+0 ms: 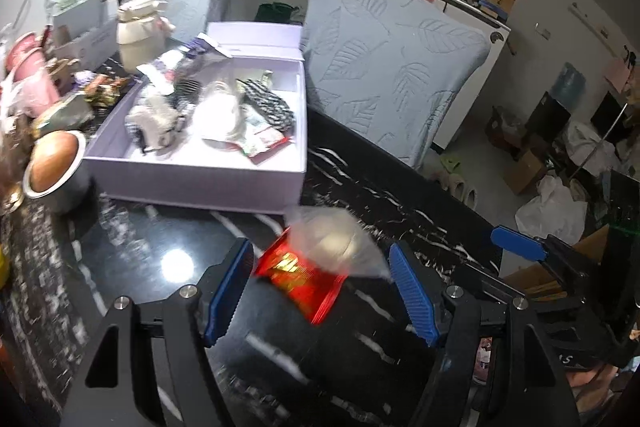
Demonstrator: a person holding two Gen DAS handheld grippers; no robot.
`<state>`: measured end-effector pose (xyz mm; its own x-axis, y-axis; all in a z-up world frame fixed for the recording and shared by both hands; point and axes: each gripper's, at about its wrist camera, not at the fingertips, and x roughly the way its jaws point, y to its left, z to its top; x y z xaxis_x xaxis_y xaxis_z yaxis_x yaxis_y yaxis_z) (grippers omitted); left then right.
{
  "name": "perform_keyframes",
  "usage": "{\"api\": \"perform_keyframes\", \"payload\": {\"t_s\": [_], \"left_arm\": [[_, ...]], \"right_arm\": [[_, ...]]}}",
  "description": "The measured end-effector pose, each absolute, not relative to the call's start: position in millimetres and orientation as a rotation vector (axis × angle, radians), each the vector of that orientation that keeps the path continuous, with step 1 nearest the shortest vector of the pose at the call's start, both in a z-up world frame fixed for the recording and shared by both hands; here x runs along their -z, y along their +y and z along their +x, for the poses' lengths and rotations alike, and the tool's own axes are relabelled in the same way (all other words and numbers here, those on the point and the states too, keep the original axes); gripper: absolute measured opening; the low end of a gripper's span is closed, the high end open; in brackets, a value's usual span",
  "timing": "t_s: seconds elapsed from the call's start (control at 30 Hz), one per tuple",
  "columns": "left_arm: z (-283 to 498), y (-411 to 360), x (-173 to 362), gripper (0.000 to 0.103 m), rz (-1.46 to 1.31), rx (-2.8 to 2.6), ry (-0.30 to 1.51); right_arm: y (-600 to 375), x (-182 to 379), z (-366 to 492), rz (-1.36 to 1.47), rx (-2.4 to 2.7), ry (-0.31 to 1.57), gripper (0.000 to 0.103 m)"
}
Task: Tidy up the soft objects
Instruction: 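Grasp the clear zip bag with the left tool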
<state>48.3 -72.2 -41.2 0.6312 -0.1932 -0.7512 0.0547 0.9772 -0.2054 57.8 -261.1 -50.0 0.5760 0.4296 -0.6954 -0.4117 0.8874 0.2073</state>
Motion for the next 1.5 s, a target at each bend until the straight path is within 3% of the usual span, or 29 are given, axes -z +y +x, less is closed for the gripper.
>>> {"api": "perform_keyframes", "payload": {"t_s": [0.67, 0.8, 0.93, 1.5], "left_arm": [[106, -110, 101, 0.070, -0.048, 0.115, 1.050], [103, -114, 101, 0.050, -0.025, 0.127, 1.018], [96, -114, 93, 0.042, -0.034, 0.150, 0.983], [46, -67, 40, 0.036, -0.115, 0.125, 0.854]], "right_arm": [[-290, 72, 108, 0.059, -0.467, 0.888, 0.083], [-295, 72, 108, 0.071, -0.452, 0.892, 0.083], [-300, 73, 106, 0.085, -0.436, 0.896, 0.083], [-272, 64, 84, 0.099, -0.517, 0.891, 0.083]]}}
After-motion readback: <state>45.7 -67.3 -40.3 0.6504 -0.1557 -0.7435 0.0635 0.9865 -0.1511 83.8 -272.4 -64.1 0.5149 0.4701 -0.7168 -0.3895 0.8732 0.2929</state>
